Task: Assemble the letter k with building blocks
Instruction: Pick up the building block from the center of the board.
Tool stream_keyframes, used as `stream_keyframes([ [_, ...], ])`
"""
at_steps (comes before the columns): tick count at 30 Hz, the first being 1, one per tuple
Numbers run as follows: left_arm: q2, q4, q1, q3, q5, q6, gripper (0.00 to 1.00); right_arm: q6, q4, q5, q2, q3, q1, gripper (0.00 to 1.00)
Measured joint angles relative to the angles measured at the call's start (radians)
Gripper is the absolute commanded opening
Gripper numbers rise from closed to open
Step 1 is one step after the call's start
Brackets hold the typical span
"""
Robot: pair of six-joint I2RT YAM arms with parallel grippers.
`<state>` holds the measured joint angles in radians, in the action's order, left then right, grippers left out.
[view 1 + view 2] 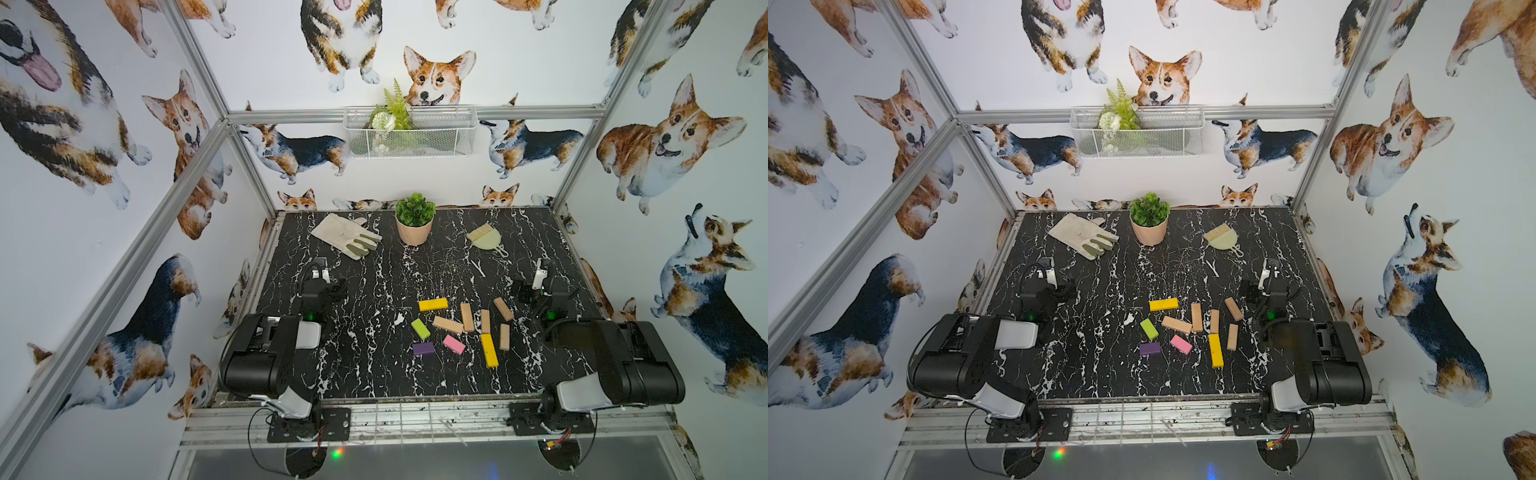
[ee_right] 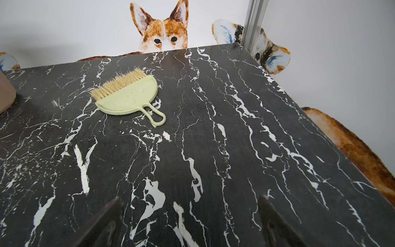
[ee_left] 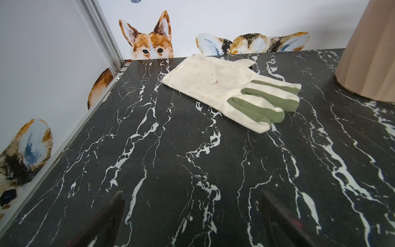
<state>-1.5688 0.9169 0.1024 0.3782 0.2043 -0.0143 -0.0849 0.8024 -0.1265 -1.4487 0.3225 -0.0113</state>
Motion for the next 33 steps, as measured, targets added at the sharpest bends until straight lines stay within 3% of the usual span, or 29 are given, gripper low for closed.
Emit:
stream_keyframes([
  [12, -0.002, -0.026, -0.004, 0.009, -0.001, 0.004, 1.0, 0.0, 0.0, 0.004, 0.0, 0.0, 0.0, 1.0],
  [17, -0.002, -0.029, -0.006, 0.009, -0.002, 0.004, 1.0, -0.001, -0.052, -0.016, 0.035, 0.022, 0.0, 0.94],
  [22, 0.0, -0.029, -0.009, 0.008, -0.01, 0.004, 1.0, -0.018, -0.217, -0.084, 0.126, 0.143, -0.033, 0.91],
  [26, 0.002, -0.029, -0.01, 0.008, -0.024, 0.003, 1.0, 0.018, -0.386, -0.097, 0.224, 0.257, -0.137, 0.86],
  [30, 0.018, -0.043, -0.01, 0.01, -0.034, 0.003, 1.0, -0.001, -0.591, -0.128, 0.248, 0.478, -0.229, 0.85],
  [33, 0.088, -0.163, -0.01, 0.072, 0.013, 0.014, 1.0, -0.021, -0.734, -0.119, 0.22, 0.616, -0.33, 0.87],
])
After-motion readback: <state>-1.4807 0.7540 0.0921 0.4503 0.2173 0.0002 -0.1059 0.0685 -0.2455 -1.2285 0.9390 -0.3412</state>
